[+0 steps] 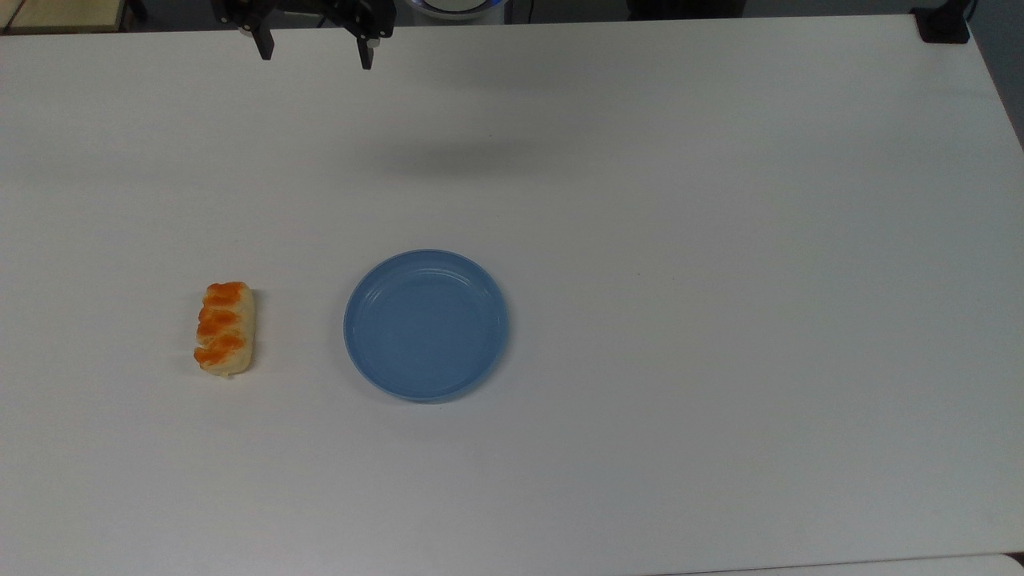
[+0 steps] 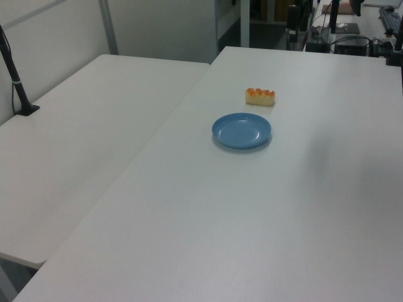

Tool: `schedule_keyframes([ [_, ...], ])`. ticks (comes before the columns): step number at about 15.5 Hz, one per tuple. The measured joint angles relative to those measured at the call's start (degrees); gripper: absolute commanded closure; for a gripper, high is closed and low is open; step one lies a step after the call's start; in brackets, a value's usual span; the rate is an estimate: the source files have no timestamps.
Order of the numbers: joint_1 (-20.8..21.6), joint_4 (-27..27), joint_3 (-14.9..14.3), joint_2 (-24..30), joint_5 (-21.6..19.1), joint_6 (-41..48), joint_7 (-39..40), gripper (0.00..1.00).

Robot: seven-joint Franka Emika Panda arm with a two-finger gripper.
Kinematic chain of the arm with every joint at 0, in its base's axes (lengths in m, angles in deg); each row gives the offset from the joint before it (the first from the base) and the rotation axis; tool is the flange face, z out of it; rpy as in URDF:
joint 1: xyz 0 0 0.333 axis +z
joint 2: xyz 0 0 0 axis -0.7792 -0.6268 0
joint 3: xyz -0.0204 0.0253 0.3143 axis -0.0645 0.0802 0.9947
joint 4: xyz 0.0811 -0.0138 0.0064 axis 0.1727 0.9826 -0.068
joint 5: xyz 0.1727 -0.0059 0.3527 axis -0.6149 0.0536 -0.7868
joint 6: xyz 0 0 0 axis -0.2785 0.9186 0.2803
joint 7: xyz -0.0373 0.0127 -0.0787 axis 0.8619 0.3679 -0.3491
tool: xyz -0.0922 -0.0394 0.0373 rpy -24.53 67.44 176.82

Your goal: Put the bread on a plate

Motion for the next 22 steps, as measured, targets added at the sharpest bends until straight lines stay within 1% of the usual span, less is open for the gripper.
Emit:
schedule_keyframes([
  [10,0.38,-0.06,0.11,0.11,-0.01,0.0,0.85,0.0],
  [16,0.51,-0.05,1.54,0.11,-0.11,0.0,0.86,0.0],
  [22,0.52,-0.06,1.98,0.07,-0.11,0.0,1.22,0.0],
])
